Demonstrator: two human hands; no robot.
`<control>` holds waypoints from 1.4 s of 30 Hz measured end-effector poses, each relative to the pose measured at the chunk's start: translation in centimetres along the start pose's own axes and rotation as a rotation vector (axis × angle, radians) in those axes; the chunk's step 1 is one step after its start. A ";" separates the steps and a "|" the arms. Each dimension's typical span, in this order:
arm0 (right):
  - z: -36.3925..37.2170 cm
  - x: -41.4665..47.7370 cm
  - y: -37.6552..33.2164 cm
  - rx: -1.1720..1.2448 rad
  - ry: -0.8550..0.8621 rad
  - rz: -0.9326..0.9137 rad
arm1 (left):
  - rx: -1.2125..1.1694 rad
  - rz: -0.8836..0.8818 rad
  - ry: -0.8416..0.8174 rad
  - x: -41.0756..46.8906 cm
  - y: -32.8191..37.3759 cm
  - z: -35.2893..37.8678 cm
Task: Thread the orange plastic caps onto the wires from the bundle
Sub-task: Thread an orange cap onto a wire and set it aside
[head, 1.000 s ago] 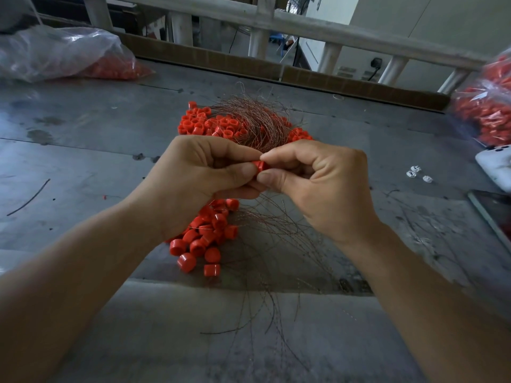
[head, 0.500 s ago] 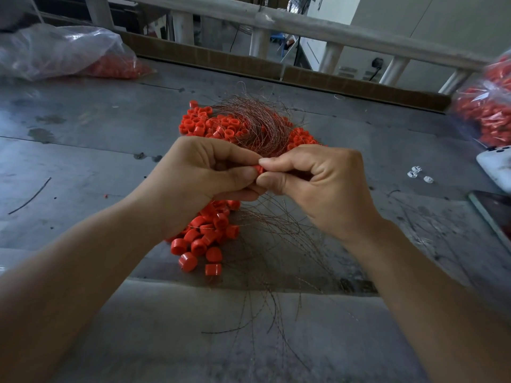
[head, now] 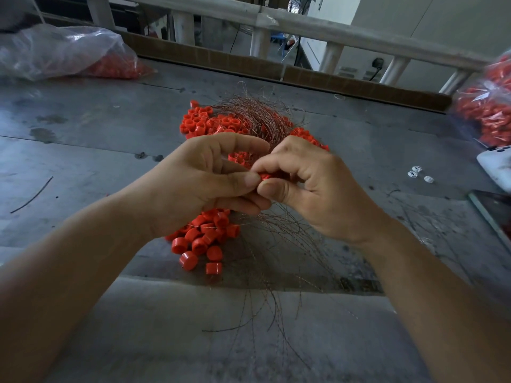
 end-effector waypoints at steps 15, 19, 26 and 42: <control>0.6 -0.4 -0.4 -0.055 0.054 0.058 | 0.177 0.154 -0.038 -0.5 0.5 1.3; 0.6 -0.5 -0.3 -0.026 0.057 0.071 | 0.161 0.139 -0.046 -0.5 0.4 1.4; 0.1 -0.6 -0.3 0.045 0.089 0.076 | 0.071 0.080 -0.006 -0.2 0.3 0.7; -0.9 -0.5 1.1 0.068 0.064 0.145 | 0.048 0.173 0.065 -0.2 2.3 -1.2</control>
Point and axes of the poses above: each hand's wrist, its own x-axis towards the middle knuckle, its own z-axis out of the palm, y = z × x, the point moved 7 cm from there along x, towards the middle knuckle, and after that the axes turned 15 degrees about -x, right-handed, at the moved point
